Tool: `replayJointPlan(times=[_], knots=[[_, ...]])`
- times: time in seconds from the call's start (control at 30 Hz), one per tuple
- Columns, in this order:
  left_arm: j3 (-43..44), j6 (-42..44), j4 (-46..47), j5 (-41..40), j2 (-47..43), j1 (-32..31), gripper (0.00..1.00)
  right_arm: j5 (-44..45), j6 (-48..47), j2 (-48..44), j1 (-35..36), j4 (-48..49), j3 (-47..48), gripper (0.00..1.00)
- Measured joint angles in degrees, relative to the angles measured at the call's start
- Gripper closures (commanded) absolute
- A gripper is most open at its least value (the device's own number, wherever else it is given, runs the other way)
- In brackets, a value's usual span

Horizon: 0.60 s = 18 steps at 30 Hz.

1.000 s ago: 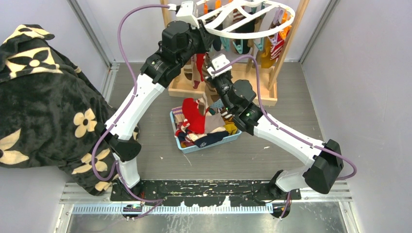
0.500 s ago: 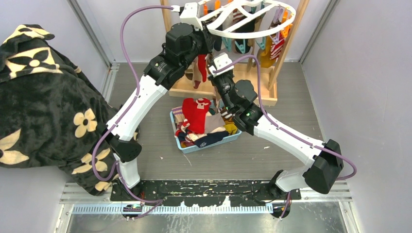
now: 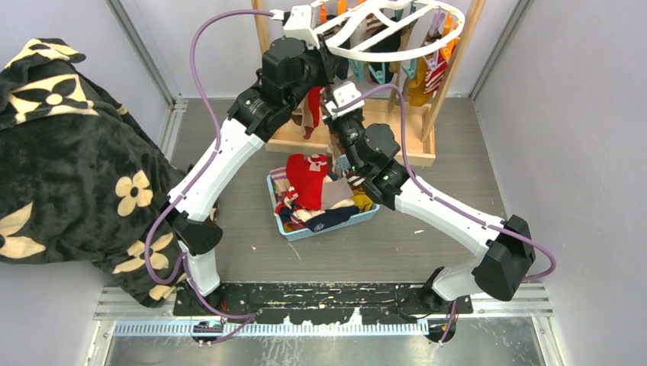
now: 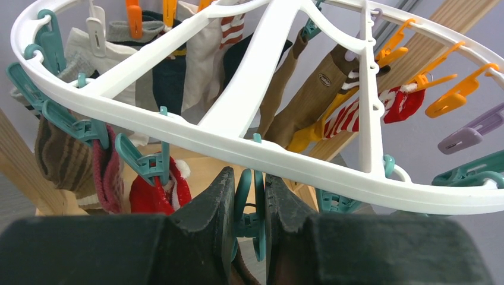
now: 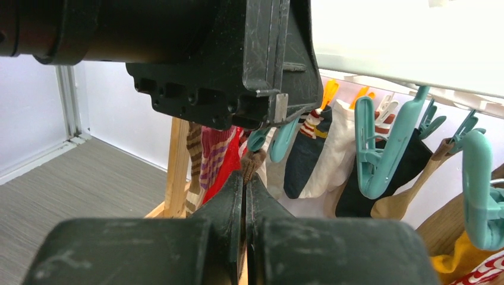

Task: Clip the socks to the hanger

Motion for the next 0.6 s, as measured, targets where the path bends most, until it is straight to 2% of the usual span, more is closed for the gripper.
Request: replayJointPlan(times=[0.6], knots=[[-0.1,1.0,0.4,-0.4,0.0,-0.3,0.91,-1.2,1.3,1.5,-1.5,0.0,3.7,0.99]])
